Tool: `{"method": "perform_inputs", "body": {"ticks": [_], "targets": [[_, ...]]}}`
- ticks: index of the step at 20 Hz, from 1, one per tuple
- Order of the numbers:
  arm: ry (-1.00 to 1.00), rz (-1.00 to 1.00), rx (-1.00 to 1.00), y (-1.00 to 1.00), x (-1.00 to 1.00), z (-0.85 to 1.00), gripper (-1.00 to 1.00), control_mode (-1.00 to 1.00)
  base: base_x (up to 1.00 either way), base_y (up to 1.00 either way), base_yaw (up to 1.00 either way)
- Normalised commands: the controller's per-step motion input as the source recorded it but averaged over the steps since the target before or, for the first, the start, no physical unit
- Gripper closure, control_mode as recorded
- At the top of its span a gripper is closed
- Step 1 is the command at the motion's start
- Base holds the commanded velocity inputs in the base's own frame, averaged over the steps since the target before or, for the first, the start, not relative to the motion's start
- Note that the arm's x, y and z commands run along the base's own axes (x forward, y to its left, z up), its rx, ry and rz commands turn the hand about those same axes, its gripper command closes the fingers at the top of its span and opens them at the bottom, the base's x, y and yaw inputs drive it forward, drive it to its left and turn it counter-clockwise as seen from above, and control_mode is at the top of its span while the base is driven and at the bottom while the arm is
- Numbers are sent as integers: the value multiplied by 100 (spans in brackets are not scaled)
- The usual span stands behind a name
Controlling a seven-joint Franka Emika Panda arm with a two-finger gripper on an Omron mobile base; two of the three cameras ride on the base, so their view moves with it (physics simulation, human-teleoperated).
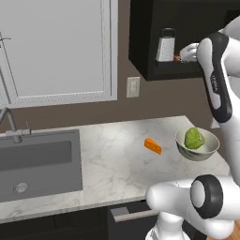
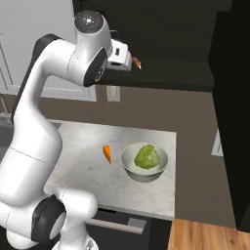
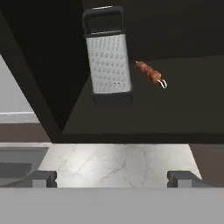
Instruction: Pick the cheese from the fridge and the cheese grater from the cabinet and place them next to the salad bowl.
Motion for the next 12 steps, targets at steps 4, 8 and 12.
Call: {"method": "perform_inputs", "body": {"ticks": [4, 8, 12], "targets": [[-25, 22, 0, -9, 17, 1, -100, -100, 0, 0, 0], [-31, 19, 0, 0, 18, -1, -100, -100, 0, 0, 0], [-14, 7, 0, 1, 31, 1, -100, -100, 0, 0, 0]]}}
